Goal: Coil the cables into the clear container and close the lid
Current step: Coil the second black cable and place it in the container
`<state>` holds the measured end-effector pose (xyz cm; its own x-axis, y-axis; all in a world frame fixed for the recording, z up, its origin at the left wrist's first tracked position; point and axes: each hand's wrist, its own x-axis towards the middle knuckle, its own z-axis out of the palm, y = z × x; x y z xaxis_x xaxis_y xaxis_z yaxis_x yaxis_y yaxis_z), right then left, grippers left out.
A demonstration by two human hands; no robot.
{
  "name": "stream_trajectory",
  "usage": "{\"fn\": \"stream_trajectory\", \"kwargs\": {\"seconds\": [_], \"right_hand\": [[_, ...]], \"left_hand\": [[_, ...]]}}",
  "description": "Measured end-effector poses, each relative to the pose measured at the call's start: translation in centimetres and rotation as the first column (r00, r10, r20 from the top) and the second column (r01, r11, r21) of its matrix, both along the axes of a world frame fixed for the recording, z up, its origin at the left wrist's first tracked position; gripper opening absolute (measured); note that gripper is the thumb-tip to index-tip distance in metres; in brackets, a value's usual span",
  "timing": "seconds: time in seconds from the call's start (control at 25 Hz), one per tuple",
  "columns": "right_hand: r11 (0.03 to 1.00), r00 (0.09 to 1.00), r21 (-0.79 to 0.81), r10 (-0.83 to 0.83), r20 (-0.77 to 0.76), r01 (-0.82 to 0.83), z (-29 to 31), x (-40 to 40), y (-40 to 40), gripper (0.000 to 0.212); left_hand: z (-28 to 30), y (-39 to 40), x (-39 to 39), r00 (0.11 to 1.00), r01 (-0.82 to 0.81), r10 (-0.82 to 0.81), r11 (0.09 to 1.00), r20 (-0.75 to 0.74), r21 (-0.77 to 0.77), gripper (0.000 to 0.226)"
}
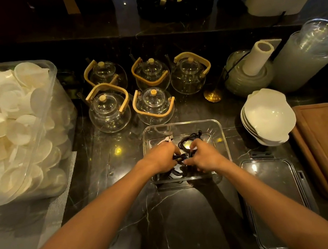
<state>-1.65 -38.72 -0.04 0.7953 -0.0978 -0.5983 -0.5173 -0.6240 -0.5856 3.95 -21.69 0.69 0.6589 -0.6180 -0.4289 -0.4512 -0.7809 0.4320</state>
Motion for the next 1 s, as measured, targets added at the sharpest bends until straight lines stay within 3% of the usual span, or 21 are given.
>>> {"fn": "stream_trajectory", "kwargs": {"seconds": [0.24, 0.36, 0.6, 0.76, 0.88, 1.0], "right_hand": [[0.984, 0.992, -0.131, 0.124, -0.008, -0.124, -1.6, 0.0, 0.0, 0.016], [0.984, 0.995, -0.142, 0.104, -0.005, -0.103, -1.7, -0.3, 0.1, 0.015], [0.944, 0.989, -0.298, 0.147, -0.011, -0.144, -1.5, -0.4, 0.2, 0.024], [0.942, 0.985, -0.287, 0.171, -0.033, -0.173, -0.7, -0.6, 0.4, 0.026], [0.961, 0.989, -0.241, 0.146, 0.029, -0.135, 1.7, -1.0, -0.4, 0.021], [0.977, 0.971, -0.206, 0.105, 0.215, -0.06, 5.4, -2.6, -3.0, 0.02]], "left_hand": [[-1.8, -0.3, -0.1, 0.999, -0.03, 0.031, 0.999, -0.027, 0.025, 0.029], [-2.2, -0.2, -0.3, 0.999, -0.04, 0.039, 0.998, 0.009, 0.05, 0.017], [-2.5, -0.2, -0.6, 0.998, -0.048, 0.046, 0.997, 0.046, 0.061, 0.029], [-1.7, -0.7, -0.6, 0.997, -0.049, 0.044, 0.996, 0.065, 0.076, 0.026], [0.1, -1.4, -0.2, 0.995, -0.07, 0.068, 0.997, 0.078, 0.019, 0.027], [2.9, -3.2, 0.0, 0.991, -0.026, 0.037, 0.996, 0.131, -0.088, 0.03]]}}
